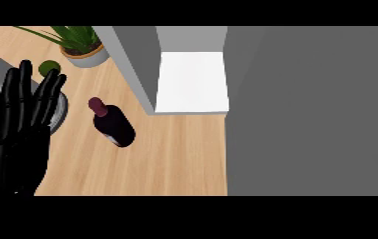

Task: Pick up the wine, place it into the cabinet and close the cabinet

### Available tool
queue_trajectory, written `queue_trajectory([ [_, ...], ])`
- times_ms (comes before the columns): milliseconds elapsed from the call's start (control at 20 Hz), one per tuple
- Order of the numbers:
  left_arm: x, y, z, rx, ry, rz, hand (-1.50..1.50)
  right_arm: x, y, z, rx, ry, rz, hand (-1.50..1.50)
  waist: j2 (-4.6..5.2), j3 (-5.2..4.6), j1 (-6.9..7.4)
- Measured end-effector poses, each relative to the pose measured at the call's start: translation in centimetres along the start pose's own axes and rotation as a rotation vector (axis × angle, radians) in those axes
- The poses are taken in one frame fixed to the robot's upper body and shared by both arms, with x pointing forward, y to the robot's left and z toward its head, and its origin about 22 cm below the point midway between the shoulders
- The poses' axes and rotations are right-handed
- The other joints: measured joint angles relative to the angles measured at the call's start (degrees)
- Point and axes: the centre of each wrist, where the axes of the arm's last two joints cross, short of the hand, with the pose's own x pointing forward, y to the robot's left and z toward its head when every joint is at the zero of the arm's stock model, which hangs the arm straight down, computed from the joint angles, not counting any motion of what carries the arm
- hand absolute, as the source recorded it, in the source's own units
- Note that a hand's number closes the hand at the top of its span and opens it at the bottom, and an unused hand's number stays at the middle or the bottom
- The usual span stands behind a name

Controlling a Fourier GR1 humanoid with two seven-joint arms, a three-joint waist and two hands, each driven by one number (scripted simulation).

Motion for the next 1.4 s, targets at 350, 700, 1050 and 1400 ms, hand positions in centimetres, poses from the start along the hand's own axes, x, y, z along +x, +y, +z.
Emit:
queue_trajectory([
  [350, -1.8, -4.7, -0.6, 0.060, 0.072, -0.048, -1.50, 1.4, 0.7, 2.6, 0.086, 0.015, -0.030, -1.50, 0.53, 0.83, 0.05],
  [700, -1.6, -10.7, -0.6, 0.122, 0.191, 0.121, -1.50, 3.1, 0.7, 4.0, 0.247, 0.104, -0.108, -1.50, 0.60, 0.98, 0.11],
  [1050, 0.9, -15.4, -2.0, 0.133, 0.201, 0.155, -1.50, 5.4, 0.3, 4.0, 0.277, 0.124, -0.122, -1.50, 0.59, 1.00, 0.57],
  [1400, 2.9, -17.1, -2.6, 0.157, 0.196, 0.167, -1.50, 6.6, 0.7, 3.4, 0.274, 0.161, -0.118, -1.50, 0.54, 1.01, 0.81],
])
